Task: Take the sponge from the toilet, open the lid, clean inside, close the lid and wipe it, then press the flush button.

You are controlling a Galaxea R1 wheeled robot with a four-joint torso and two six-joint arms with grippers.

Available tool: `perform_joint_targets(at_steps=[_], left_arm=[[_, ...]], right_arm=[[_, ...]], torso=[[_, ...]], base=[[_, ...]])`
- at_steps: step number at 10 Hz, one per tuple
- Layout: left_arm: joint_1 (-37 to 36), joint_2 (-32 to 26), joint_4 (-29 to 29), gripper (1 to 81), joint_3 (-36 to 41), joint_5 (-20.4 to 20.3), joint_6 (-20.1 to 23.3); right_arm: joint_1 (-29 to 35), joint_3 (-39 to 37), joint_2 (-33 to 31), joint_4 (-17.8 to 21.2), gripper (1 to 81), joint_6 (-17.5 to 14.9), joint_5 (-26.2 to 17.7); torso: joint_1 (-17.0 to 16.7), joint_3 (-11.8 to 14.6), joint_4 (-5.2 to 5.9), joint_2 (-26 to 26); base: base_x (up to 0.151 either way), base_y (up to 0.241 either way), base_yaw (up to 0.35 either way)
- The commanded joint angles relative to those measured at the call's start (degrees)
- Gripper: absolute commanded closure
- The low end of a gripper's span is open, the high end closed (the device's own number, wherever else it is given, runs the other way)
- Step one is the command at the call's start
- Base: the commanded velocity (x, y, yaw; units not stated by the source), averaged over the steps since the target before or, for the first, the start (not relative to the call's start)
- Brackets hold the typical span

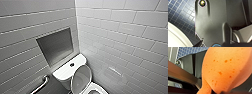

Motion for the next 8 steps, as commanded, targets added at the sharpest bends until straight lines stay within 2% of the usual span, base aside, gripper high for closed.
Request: perform_joint_targets(at_steps=[1, 2, 3, 4, 6, 8], left_arm=[[-1.2, -0.3, 0.0, 1.0, -0.2, 3.6, 0.3], [-1.2, -0.3, 0.0, 1.0, -0.2, 3.7, 0.3], [-1.2, -0.3, 0.2, 1.0, -0.2, 3.7, 0.4], [-1.2, -0.3, 0.2, 1.0, -0.2, 3.7, 0.4], [-1.0, -0.3, 0.3, 1.0, -0.2, 3.7, 0.5], [-0.9, -0.5, 0.3, 1.0, -0.2, 3.7, 0.4]], right_arm=[[0.9, 0.3, -0.2, -0.1, 81.1, 0.1, -3.0], [1.1, 0.2, -0.5, -0.2, 81.1, 0.5, -2.7], [2.2, 0.2, -1.3, -0.2, 81.1, 0.6, -2.5], [3.5, 0.8, -2.4, -0.1, 81.1, 0.6, -1.2], [6.3, 7.4, -7.1, 0.0, 81.1, 0.8, 2.0], [8.2, 22.0, -16.7, -0.1, 81.1, 0.9, 5.4]], torso=[[0.0, 0.0, -0.24, 0.0], [0.0, 0.0, 1.68, 0.0], [0.0, 0.0, 2.99, 0.0], [0.0, 0.0, 3.69, 0.0], [0.0, 0.0, 3.67, 0.0], [0.0, 0.0, 3.69, 0.0]], base=[[0.0, 0.0, 0.0], [0.0, 0.0, 0.0], [0.0, 0.0, 0.0], [0.0, 0.0, 0.0], [0.0, 0.0, 0.0], [0.0, 0.0, 0.0]])
